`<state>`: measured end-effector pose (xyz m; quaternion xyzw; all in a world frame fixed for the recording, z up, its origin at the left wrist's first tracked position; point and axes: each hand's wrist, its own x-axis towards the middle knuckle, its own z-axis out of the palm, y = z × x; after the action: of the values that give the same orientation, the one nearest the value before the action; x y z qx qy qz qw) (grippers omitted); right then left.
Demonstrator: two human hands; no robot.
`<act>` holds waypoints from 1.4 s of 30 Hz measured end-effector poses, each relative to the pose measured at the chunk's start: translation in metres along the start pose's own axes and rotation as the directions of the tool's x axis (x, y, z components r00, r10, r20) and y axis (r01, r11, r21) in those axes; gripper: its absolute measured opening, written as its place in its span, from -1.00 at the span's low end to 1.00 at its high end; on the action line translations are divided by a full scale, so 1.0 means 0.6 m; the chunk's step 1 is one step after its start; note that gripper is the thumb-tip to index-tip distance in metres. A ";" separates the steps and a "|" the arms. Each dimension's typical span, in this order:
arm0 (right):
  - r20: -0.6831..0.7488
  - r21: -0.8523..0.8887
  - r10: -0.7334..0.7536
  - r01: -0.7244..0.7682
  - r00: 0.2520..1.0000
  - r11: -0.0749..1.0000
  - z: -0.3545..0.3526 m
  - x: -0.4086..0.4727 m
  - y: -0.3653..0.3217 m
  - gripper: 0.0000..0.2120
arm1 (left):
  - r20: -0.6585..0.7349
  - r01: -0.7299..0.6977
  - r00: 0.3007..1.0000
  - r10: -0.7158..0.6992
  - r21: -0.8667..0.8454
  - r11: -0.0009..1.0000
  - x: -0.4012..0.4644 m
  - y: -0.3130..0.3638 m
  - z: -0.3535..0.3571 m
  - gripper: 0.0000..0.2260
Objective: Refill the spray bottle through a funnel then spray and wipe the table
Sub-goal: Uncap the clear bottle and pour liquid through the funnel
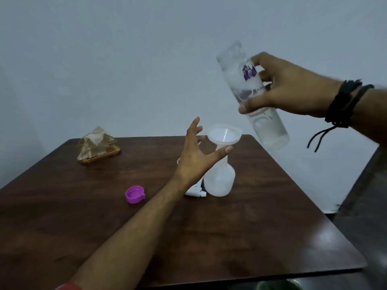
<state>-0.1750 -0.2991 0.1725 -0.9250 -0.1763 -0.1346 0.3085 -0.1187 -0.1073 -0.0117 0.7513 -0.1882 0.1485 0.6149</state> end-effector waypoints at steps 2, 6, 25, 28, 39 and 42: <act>0.030 -0.079 0.052 -0.050 0.998 0.996 -0.005 0.001 0.030 -0.30 | 0.032 0.007 0.999 -0.007 -0.001 1.000 0.013 -0.003 0.006 0.01; 0.088 -0.221 0.133 -0.110 0.987 0.969 -0.009 0.008 0.075 -0.27 | 0.097 0.022 0.995 -0.022 -0.003 1.000 0.032 -0.011 0.010 -0.08; 0.289 -0.490 0.237 -0.069 0.928 0.869 0.006 0.049 0.127 -0.39 | 0.152 0.007 0.988 -0.007 0.001 1.000 0.044 -0.021 0.002 -0.21; 0.301 -0.523 0.258 -0.067 0.918 0.850 0.006 0.048 0.127 -0.36 | 0.135 0.002 0.991 -0.002 0.003 1.000 0.042 -0.015 0.007 -0.24; 0.274 -0.586 0.301 -0.089 0.913 0.805 -0.007 0.049 0.118 -0.27 | 0.104 -0.019 0.994 0.016 0.022 1.000 0.042 -0.004 0.011 -0.22; 0.269 -0.595 0.296 -0.083 0.917 0.799 -0.009 0.048 0.112 -0.31 | 0.100 -0.017 0.995 0.015 0.015 1.000 0.042 -0.005 0.011 -0.21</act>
<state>-0.1221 -0.3459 0.1518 -0.9962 -0.0846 0.0168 -0.0077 -0.0952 -0.1156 -0.0040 0.7609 -0.2236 0.1171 0.5977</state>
